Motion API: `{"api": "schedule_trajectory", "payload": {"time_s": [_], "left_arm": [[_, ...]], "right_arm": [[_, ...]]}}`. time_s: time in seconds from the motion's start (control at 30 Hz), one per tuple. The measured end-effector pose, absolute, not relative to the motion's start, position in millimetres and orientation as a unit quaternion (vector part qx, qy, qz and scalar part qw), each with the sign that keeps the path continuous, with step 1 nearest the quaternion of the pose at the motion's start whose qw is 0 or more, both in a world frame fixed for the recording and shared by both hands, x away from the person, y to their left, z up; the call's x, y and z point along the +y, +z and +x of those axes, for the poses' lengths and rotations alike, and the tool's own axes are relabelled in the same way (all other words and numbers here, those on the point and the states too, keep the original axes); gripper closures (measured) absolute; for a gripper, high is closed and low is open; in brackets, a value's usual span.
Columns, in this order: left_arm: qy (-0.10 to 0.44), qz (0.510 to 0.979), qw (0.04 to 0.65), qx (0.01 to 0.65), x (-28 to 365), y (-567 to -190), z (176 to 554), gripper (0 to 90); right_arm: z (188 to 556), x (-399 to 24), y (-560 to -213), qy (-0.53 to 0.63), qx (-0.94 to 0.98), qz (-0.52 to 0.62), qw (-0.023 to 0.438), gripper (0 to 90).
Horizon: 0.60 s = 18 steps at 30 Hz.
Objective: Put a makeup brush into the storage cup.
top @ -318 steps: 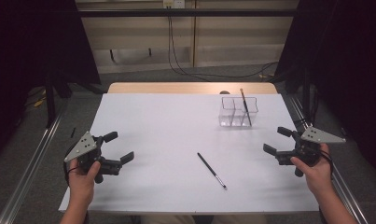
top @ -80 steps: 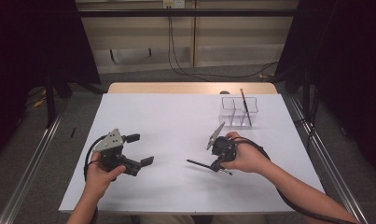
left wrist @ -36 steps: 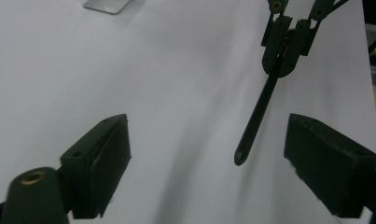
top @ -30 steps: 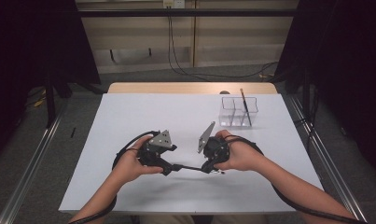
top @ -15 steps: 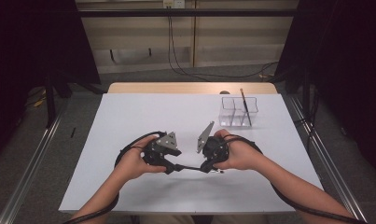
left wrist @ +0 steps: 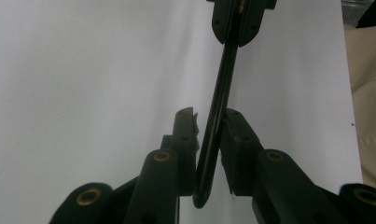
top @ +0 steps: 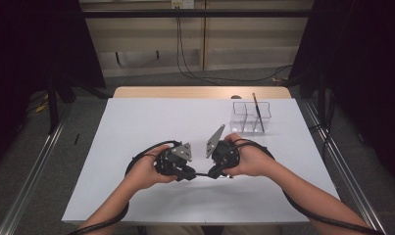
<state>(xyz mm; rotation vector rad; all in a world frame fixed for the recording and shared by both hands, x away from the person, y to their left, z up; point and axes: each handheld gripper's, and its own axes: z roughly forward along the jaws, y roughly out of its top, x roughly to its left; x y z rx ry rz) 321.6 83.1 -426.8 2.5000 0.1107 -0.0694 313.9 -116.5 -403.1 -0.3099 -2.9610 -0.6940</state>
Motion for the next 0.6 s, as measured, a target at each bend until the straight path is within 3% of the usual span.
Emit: {"api": "schedule_trajectory", "payload": {"time_s": [0.6], "left_arm": [[-0.048,0.952,0.3,0.032,78,-439,315,84.1]], "right_arm": [[319,-122,-391,-0.27,-0.957,-0.101,0.043,83.3]]}}
